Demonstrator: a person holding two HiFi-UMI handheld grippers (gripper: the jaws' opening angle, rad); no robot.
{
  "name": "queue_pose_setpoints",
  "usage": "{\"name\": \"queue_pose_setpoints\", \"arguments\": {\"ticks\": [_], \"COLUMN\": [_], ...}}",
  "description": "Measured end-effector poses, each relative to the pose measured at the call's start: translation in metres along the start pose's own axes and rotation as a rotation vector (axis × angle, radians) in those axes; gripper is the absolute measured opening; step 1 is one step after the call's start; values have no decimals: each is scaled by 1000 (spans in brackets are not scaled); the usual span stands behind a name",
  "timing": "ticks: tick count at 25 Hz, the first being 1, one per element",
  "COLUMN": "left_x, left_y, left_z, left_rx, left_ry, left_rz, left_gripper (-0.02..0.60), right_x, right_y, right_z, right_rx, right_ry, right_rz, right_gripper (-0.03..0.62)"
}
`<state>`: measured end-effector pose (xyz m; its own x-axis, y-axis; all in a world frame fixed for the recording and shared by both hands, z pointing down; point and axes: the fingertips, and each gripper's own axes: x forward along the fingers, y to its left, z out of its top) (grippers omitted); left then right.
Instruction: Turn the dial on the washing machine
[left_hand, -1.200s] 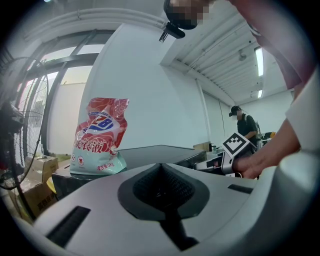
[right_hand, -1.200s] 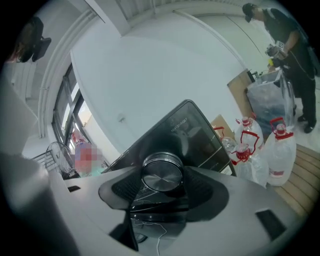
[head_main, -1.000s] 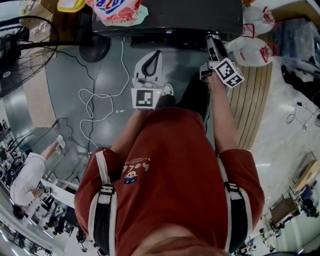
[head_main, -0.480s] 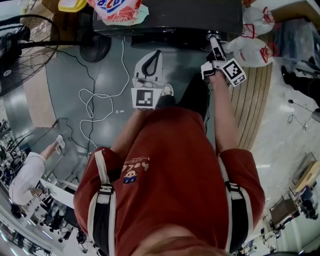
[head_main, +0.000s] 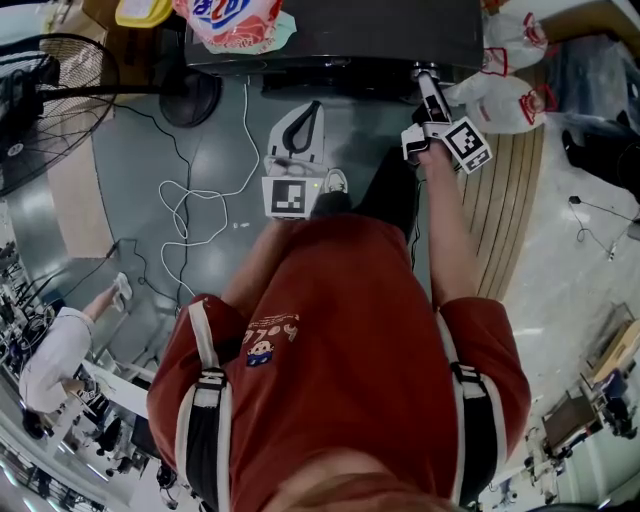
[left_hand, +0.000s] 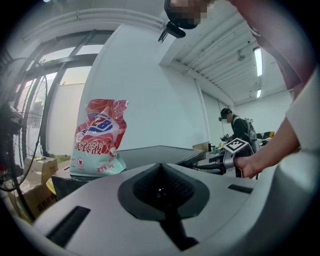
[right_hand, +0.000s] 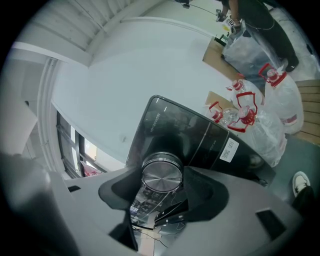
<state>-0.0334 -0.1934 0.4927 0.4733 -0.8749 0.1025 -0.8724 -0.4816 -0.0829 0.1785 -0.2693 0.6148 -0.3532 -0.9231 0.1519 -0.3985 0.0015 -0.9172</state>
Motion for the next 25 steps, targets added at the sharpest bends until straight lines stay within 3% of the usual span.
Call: {"name": "queue_pose_setpoints", "arguments": {"ticks": [8,20,25], "left_x": [0,2,1], "left_y": [1,-8,-7], "left_z": [-3,0,-1], "left_rx": [-12,-4,-2], "left_ry": [9,4,4], "left_rz": [7,-5,-5], "left_gripper": [9,9,9], "right_x": [-1,-3,-2], "right_y": [-2,-14,-15], "right_z": [-1,-2,-3], "right_rx": [104,492,509], "right_ry": [-20,-91,-90], "right_rz": [32,167,171], "right_gripper": [273,273,273]}}
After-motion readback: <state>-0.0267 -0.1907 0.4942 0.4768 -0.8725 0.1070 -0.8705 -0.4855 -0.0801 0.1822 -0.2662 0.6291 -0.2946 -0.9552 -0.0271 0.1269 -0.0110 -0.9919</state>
